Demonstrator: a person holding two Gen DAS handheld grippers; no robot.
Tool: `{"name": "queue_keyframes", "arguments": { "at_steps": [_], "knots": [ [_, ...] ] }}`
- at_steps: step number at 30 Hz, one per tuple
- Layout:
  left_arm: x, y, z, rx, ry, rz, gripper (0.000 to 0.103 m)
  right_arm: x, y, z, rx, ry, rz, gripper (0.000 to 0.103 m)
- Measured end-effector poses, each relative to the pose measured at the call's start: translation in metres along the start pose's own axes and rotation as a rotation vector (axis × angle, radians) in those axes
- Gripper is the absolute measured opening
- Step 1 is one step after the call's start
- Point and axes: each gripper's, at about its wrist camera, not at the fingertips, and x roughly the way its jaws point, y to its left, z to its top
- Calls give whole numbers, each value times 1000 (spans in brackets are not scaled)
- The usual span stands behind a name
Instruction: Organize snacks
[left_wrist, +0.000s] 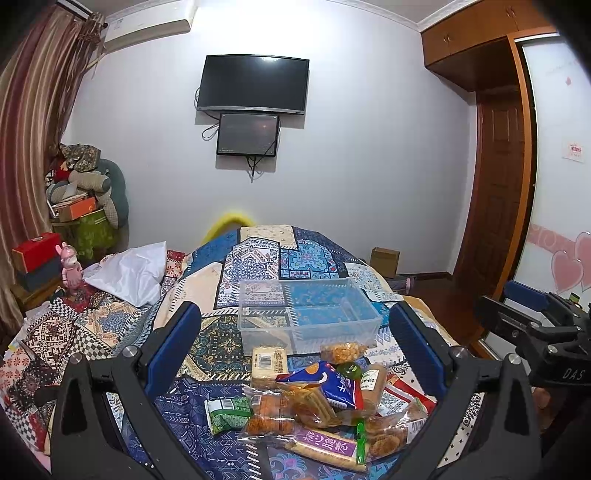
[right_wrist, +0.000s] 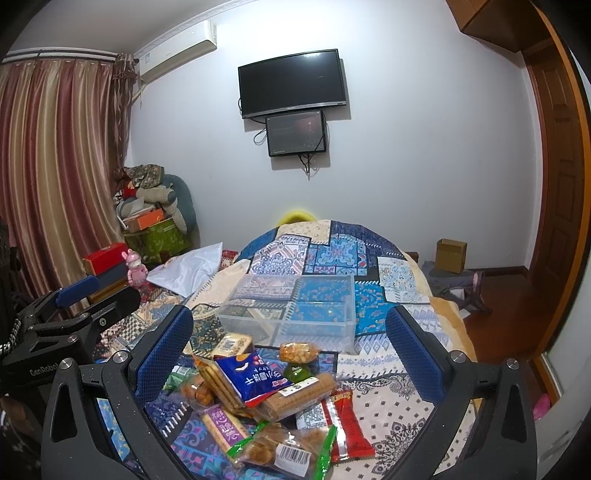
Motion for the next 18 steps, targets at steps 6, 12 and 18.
{"name": "queue_keyframes", "arguments": {
  "at_steps": [6, 12, 18],
  "knots": [
    [1, 4, -2, -6, 5, -2, 103, 4, 1, -2, 0, 11, 3, 103],
    [14, 13, -9, -10, 42, 3, 103, 16, -4, -5, 2, 48, 7, 103],
    [33, 30, -22, -9, 94, 41, 95, 34, -15, -17, 10, 125, 2, 103]
  ]
}}
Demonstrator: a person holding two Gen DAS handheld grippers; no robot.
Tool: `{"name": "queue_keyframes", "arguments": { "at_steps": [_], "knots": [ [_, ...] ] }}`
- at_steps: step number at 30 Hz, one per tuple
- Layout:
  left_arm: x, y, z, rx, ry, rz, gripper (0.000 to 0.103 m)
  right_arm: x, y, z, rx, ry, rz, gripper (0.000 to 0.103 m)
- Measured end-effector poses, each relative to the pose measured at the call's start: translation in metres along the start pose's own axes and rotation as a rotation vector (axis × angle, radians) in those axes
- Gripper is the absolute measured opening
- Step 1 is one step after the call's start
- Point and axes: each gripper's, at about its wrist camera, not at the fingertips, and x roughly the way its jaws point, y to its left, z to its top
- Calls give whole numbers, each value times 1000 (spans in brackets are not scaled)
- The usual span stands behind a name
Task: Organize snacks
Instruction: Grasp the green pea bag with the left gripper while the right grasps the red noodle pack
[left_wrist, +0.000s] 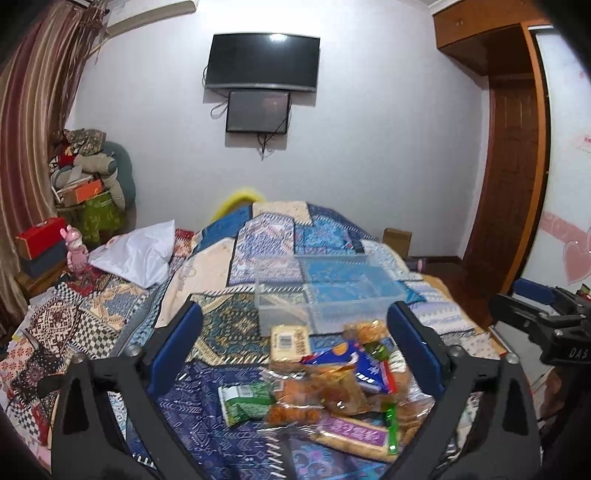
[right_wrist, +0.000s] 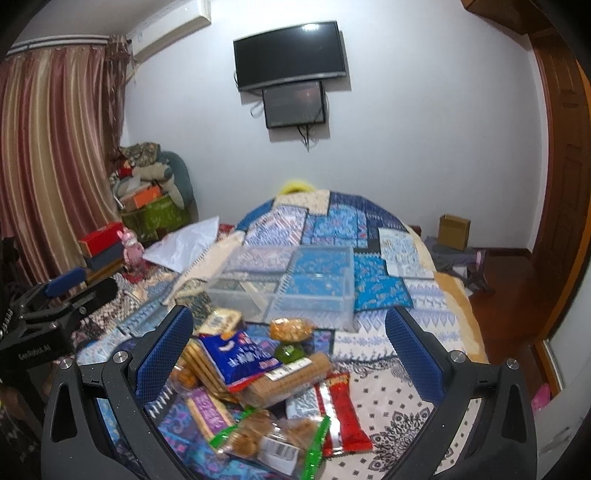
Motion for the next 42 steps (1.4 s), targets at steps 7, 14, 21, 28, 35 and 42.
{"name": "queue_keyframes", "arguments": {
  "at_steps": [7, 14, 21, 28, 35, 42],
  "knots": [
    [38, 35, -23, -35, 164, 32, 75, 25, -19, -16, 5, 118, -18, 96],
    [67, 59, -52, -41, 296, 79, 73, 44, -40, -36, 52, 230, -35, 90],
    [95, 72, -85, -66, 420, 118, 73, 65, -62, -53, 120, 326, -31, 81],
    [120, 72, -100, -101, 482, 75, 73, 88, -61, -64, 122, 403, -8, 79],
    [134, 73, -104, -131, 504, 43, 74, 112, -55, -73, 87, 491, 59, 79],
    [134, 80, -107, -134, 484, 72, 74, 117, -63, -80, 98, 509, 81, 65]
  ]
}}
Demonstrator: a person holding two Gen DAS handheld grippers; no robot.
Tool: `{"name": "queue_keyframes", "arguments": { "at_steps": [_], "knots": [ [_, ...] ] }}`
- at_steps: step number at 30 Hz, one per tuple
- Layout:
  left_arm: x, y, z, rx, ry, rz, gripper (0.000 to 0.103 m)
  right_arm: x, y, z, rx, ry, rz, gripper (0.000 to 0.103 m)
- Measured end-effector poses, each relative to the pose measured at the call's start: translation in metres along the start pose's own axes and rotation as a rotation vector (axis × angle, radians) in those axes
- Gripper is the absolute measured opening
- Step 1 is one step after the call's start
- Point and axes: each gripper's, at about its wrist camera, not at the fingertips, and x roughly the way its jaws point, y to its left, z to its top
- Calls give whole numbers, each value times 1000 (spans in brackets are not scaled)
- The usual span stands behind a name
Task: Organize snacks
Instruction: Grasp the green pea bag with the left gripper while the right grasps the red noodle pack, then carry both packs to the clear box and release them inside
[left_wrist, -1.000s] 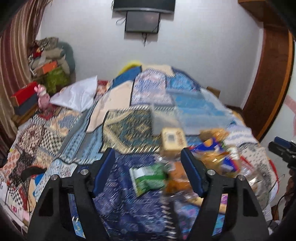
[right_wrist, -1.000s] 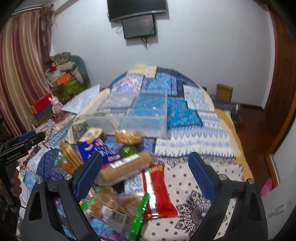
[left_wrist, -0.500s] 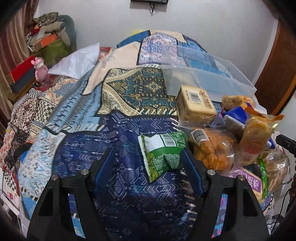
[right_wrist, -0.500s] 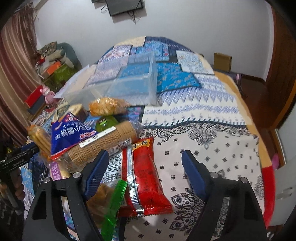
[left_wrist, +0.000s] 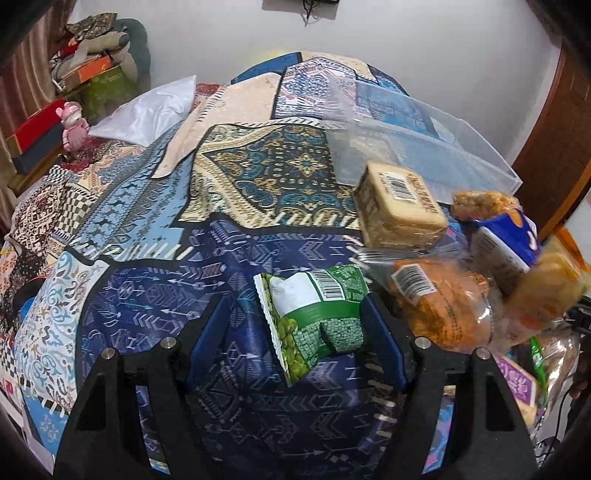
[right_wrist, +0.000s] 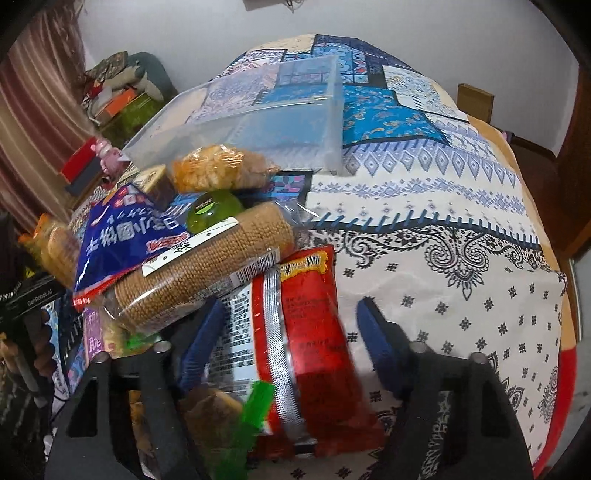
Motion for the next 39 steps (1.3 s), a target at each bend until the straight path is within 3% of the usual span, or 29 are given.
{"name": "queue_keyframes", "arguments": {
  "at_steps": [1, 8, 15, 24, 27, 28, 30, 33, 34, 39],
  "knots": [
    [0, 2, 1, -3, -1, 7, 74, 0, -2, 0, 4, -1, 2, 61],
    [-4, 31, -3, -84, 23, 70, 74, -5, -17, 3, 33, -24, -62, 59],
    [-3, 26, -5, -77, 78, 10, 74, -12, -15, 1, 43, -13, -78, 61],
    [7, 15, -4, -61, 59, 9, 77, 1, -5, 4, -55, 54, -60, 88],
    [6, 13, -3, -46, 48, 9, 66, 8, 1, 2, -106, 60, -77, 93],
    [5, 11, -3, -40, 43, 16, 60, 9, 1, 2, -110, 59, -80, 93],
    [4, 9, -3, -28, 39, 24, 57, 10, -2, 4, -102, 48, -86, 88],
    [2, 10, -1, -22, 37, 40, 46, 7, -5, 5, -86, 30, -107, 75],
    [2, 11, -1, -25, 39, 39, 44, 5, -6, 5, -81, 22, -121, 65],
    [-7, 13, 4, -26, 22, 46, 41, -7, -18, 6, -19, -15, -135, 63]
  ]
}}
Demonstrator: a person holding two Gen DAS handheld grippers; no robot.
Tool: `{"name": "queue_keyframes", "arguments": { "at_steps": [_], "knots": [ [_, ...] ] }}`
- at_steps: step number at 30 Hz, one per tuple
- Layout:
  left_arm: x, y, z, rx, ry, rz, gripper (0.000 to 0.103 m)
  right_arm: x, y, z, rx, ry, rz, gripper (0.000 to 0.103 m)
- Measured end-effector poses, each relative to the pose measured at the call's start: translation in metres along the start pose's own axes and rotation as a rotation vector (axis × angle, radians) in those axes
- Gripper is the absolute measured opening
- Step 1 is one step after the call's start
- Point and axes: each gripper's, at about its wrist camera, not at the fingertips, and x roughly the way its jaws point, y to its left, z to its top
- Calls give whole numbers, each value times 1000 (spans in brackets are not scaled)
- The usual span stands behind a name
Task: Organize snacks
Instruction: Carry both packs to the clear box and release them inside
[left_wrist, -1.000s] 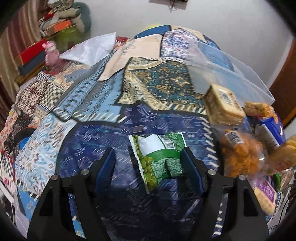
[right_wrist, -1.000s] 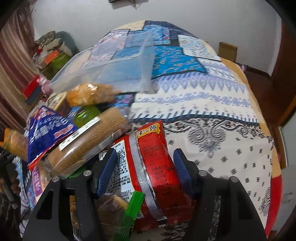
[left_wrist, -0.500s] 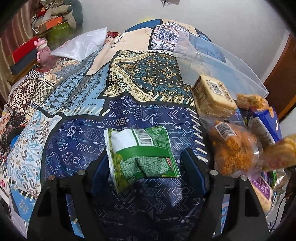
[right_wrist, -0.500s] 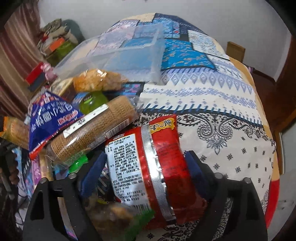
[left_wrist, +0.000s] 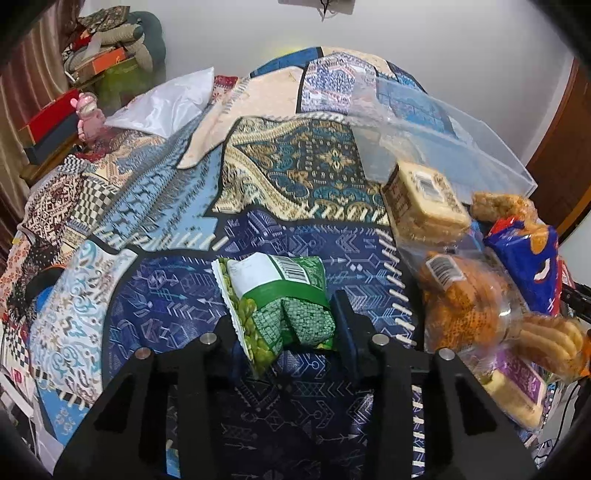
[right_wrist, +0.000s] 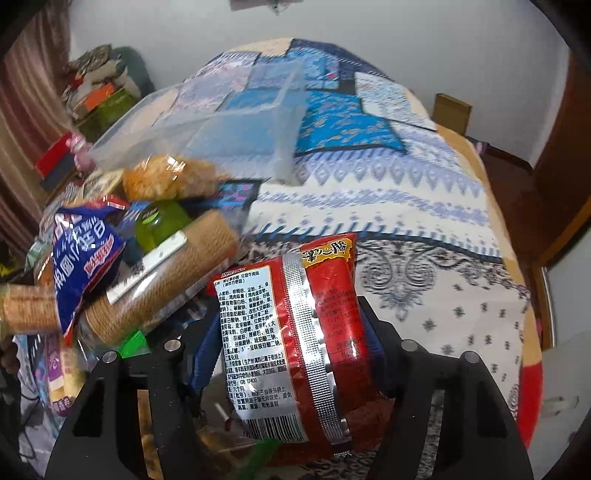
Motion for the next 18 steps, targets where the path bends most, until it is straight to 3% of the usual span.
{"name": "queue_keyframes", "arguments": {
  "at_steps": [8, 18],
  "knots": [
    [-33, -12, 24, 26, -96, -29, 41, -35, -11, 16, 61, -107, 13, 63],
    [-51, -49, 74, 82, -179, -110, 41, -65, 22, 59, 2, -248, 77, 63]
  ]
}}
